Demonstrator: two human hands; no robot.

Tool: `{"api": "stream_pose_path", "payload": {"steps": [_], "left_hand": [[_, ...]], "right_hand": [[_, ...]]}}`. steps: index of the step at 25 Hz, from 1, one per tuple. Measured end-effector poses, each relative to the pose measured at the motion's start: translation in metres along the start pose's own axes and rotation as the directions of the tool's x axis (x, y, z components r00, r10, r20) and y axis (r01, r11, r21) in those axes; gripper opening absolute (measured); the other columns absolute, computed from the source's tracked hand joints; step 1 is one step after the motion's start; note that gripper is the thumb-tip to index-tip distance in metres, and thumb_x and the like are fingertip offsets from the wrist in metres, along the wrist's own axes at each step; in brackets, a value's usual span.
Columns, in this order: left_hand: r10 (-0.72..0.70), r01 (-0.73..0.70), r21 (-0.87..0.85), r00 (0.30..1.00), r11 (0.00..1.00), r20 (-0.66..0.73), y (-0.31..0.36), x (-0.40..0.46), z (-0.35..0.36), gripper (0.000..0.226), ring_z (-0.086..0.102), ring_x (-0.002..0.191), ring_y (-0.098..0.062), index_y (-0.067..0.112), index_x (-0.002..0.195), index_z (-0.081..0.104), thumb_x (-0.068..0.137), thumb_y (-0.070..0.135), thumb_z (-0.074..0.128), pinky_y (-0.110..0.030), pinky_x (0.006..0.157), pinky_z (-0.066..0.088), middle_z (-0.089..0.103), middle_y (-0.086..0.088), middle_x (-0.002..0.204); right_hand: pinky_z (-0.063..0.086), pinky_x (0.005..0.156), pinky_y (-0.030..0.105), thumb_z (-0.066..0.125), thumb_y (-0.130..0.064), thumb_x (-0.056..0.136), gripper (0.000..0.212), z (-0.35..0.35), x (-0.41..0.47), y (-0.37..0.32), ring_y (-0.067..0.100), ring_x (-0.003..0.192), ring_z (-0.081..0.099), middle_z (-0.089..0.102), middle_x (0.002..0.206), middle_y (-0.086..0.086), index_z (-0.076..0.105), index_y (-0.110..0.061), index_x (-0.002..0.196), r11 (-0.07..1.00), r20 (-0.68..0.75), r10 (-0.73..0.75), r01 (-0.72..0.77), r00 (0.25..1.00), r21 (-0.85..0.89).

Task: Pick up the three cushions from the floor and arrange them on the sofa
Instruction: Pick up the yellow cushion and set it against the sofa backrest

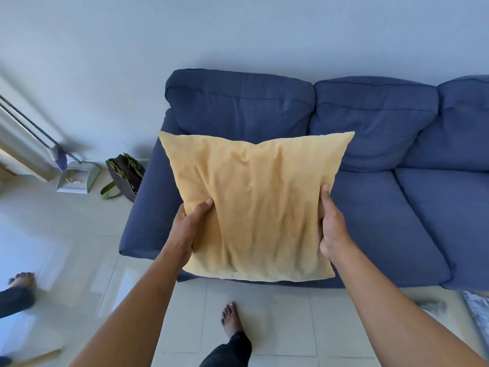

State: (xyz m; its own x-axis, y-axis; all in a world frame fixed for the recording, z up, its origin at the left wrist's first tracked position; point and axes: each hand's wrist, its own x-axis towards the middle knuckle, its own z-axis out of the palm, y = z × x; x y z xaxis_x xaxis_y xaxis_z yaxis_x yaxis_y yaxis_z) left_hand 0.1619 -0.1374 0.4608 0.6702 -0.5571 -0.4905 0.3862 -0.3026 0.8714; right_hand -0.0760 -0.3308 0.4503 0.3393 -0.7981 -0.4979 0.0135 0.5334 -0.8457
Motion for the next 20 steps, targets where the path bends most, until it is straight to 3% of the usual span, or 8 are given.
{"api": "stream_pose_path", "payload": {"steps": [4,7,16,20], "left_hand": [[-0.047,0.046,0.013,0.99,0.999,0.135,0.033,0.06,-0.011,0.071,0.067,0.122,-0.025,0.026,0.139,0.059,0.076,0.051,0.084,-0.048,0.104,0.051,0.073,0.003,0.131],[-0.09,0.088,0.018,0.98,0.996,0.175,0.049,0.093,-0.009,0.057,0.067,0.122,-0.024,0.024,0.136,0.062,0.086,0.041,0.083,-0.043,0.098,0.052,0.075,0.002,0.13],[-0.117,0.117,0.003,0.984,0.993,0.131,0.091,0.191,0.031,0.062,0.07,0.113,-0.023,0.02,0.129,0.067,0.068,0.023,0.08,-0.038,0.083,0.053,0.083,0.007,0.108],[-0.162,0.156,0.065,0.982,0.986,0.095,0.097,0.24,0.05,0.067,0.069,0.119,-0.029,0.021,0.13,0.068,0.065,0.019,0.082,-0.046,0.094,0.055,0.081,0.001,0.118]], "right_hand": [[0.052,0.113,0.051,0.063,-0.078,0.086,0.064,0.033,0.043,-0.023,0.018,0.118,0.073,0.082,0.12,-0.007,0.077,-0.029,0.125,0.999,-0.06,0.008,-0.005,0.998,0.036],[0.052,0.112,0.051,0.066,-0.08,0.083,0.067,0.051,0.071,-0.035,0.019,0.118,0.074,0.082,0.12,-0.007,0.077,-0.028,0.124,0.999,-0.05,0.031,-0.029,0.998,0.042],[0.054,0.109,0.053,0.08,-0.082,0.067,0.085,0.067,0.179,-0.061,0.022,0.119,0.074,0.081,0.123,-0.005,0.073,-0.023,0.128,0.996,-0.022,0.082,-0.081,0.996,0.037],[0.053,0.11,0.051,0.083,-0.079,0.066,0.085,0.067,0.23,-0.068,0.022,0.121,0.073,0.079,0.126,-0.005,0.071,-0.025,0.131,0.993,-0.01,0.118,-0.117,0.993,0.014]]}}
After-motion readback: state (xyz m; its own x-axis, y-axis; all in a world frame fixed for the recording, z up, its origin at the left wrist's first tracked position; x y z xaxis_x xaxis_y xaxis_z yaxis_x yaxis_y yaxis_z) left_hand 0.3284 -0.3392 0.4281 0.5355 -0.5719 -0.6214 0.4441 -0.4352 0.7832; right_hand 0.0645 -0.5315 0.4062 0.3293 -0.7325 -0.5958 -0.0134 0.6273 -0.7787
